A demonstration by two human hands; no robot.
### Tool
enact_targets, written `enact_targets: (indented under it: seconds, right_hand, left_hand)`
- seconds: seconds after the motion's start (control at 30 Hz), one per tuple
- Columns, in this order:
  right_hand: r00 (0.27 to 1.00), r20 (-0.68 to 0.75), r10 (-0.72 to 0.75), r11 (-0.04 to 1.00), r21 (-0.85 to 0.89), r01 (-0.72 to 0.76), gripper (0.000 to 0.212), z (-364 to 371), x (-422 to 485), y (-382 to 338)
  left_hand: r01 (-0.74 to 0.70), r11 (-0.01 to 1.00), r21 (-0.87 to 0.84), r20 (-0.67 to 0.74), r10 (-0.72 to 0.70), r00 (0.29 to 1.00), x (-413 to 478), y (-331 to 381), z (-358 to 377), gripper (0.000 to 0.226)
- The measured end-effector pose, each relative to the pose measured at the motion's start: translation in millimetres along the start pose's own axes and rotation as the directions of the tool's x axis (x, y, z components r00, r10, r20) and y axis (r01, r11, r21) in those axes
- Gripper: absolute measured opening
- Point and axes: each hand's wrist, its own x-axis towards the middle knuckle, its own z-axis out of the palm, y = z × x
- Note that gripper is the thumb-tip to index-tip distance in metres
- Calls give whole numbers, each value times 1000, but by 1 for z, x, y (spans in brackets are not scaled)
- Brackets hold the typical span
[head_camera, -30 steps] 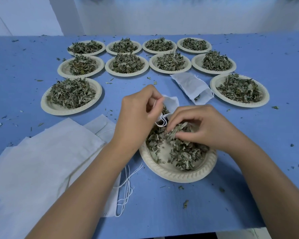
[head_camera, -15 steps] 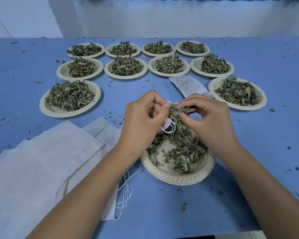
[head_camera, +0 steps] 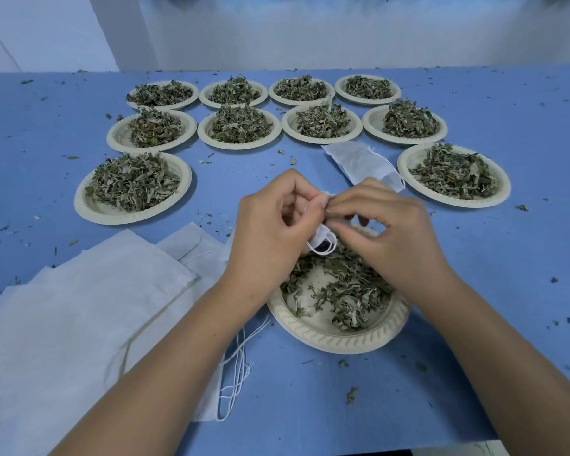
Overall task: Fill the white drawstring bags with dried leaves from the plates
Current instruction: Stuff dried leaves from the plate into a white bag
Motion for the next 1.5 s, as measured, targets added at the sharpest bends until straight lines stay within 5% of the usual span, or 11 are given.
enact_targets:
  seconds: [0.17,0.37,0.63,0.83,0.97,1.07,1.23,1.4,1.5]
  right_hand:
    - [992,-101,-75,997,19,78,30,-13,0,-1]
    - [975,220,-36,966,-242,91,33,-3,-2,2]
    - [997,-16,-70,975,-212,65,20,-18,2,2]
    - [990,-124,-70,990,-127,54,12,-12,0,0]
    - [980,-140,-144,948,-305,96,14,-3,0,0]
    - [988,-4,-156,939,-310,147,24,-1,0,2]
    - [979,-140,-150,975,-184,123,51,-12,-4,5]
    - [967,248,-59,965,-234,119,52,4,-5,5]
    - [982,180,-61,973,-209,99,52,0,-4,8]
  left_hand:
    - [40,999,-24,-90,-42,995,4,-2,-3,14]
    - [-11,996,-93,35,14,999,2,4,-2,16]
    - [18,997,-74,-113,-26,993,6,2,-7,17]
    - [15,998,-55,-42,-17,999,4,2,-4,16]
    - [9,995,-100,64,-2,998,0,5,-1,15]
    - [22,995,-94,46,-18,999,0,5,-1,14]
    - [39,995,-87,-66,-45,997,5,3,-5,15]
    - [16,992,-125,103,-3,995,1,7,-2,18]
    - [18,996,-87,63,-13,998,1,6,-1,18]
